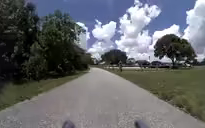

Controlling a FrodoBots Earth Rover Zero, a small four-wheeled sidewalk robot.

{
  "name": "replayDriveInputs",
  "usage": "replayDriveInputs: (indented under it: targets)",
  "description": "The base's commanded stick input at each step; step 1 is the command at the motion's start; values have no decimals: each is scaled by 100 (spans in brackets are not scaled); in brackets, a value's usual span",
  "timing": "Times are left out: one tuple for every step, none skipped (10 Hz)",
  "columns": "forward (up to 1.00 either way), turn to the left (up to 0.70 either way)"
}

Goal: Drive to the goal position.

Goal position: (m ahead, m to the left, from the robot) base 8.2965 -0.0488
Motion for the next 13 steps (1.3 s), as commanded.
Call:
replayDriveInputs:
  targets:
    - [50,0]
    - [50,0]
    - [50,0]
    - [50,6]
    - [50,25]
    - [50,25]
    - [50,1]
    - [50,0]
    - [50,0]
    - [50,0]
    - [50,0]
    - [50,0]
    - [50,0]
